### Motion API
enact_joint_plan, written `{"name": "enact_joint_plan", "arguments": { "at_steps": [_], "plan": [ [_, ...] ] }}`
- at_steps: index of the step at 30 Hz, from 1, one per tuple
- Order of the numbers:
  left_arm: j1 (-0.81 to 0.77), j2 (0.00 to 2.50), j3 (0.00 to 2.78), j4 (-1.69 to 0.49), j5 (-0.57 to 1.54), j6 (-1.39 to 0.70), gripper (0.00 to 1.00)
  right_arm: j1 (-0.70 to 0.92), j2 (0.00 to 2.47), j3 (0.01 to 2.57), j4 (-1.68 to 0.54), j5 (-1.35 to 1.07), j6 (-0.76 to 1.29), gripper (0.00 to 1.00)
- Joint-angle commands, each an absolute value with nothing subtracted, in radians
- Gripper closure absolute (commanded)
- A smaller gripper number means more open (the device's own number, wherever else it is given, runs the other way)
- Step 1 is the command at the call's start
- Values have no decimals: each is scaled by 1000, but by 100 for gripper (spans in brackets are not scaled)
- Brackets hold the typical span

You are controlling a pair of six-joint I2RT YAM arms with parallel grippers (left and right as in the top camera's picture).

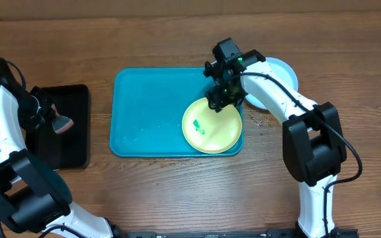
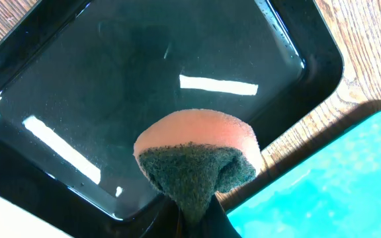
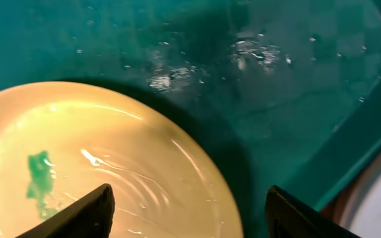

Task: Clean dirty plates on tray and stack at the side
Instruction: 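Move the right gripper to the yellow plate and grip its rim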

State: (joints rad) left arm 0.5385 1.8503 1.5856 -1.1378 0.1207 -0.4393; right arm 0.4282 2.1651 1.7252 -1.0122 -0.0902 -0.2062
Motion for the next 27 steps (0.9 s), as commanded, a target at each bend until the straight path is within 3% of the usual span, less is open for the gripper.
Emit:
{"name": "enact_joint_plan", "arguments": {
  "at_steps": [1,6,10,13,27],
  "plan": [
    [536,1854,1589,-1139,131,-442,96,414,2157,1721,-1001,-42,-235,25],
    [536,1854,1589,-1140,131,-442,96,402,2158,1720,-1024,-43,-241,27],
    [536,1854,1589,-1140,131,-442,96,399,2159,1720,-1064,-46,-236,34],
    [536,1854,1589,-1137,131,-442,96,399,2159,1720,-1079,-46,-236,44],
    [536,1854,1589,-1137,131,-442,96,397,2179,1720,-1084,-52,-232,45]
  ]
}}
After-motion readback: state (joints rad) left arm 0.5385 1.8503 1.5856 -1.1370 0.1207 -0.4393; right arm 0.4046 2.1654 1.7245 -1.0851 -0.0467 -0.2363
